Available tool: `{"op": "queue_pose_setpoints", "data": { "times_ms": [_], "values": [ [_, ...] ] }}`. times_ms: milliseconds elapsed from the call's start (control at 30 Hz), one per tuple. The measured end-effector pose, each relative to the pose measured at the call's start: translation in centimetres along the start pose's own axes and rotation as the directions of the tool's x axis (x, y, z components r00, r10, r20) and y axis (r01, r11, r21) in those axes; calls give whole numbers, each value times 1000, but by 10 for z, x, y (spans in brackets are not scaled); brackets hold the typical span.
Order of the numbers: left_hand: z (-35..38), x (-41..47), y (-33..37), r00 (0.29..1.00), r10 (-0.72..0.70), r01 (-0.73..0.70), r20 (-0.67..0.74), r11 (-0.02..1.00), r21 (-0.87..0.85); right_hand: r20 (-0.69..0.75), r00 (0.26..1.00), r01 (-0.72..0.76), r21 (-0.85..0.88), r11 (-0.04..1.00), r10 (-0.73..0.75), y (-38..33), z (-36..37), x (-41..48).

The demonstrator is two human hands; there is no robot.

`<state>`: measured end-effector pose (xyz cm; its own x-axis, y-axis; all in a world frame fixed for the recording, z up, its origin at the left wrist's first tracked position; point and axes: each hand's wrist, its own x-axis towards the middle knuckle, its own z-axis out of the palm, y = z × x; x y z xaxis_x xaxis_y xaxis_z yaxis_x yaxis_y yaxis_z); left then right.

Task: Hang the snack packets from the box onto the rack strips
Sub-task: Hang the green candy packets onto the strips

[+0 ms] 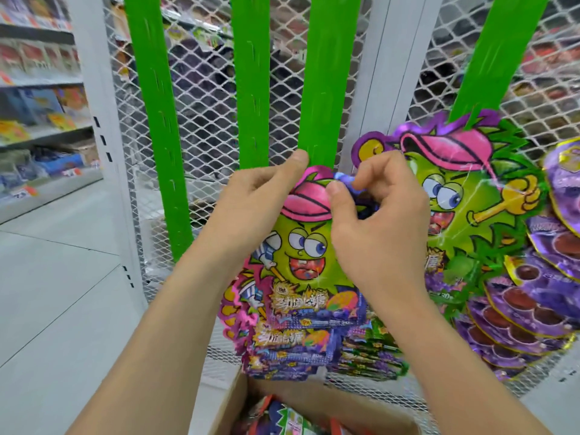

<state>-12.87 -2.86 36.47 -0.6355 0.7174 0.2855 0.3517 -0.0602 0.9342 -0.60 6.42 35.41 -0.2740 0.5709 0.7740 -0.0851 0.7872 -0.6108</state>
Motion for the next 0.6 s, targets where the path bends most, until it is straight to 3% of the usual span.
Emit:
{"op": "queue_pose_setpoints", "data": {
  "times_ms": [133, 300, 400, 533, 600],
  "values": [
    [-1, 1, -1, 999, -20, 20, 48, 1000, 14, -23, 1000, -11, -15, 1000, 10, -3, 3, 3],
    [-3, 3, -11, 994, 94, -97, 51, 994, 59, -27, 999, -23, -63, 998, 21, -3, 5, -1],
    [-2, 3, -11, 992, 126, -124, -17, 989, 85, 19, 1000, 23, -109, 994, -21, 1, 4, -6],
    [0, 0, -12, 990, 140, -139, -5, 986, 92, 75, 993, 105, -207, 973, -92, 11, -1, -14],
    [1, 0, -16, 975, 217, -203, -42, 955, 218, 104, 988, 140, -238, 961, -118, 18, -4, -16]
  ]
}}
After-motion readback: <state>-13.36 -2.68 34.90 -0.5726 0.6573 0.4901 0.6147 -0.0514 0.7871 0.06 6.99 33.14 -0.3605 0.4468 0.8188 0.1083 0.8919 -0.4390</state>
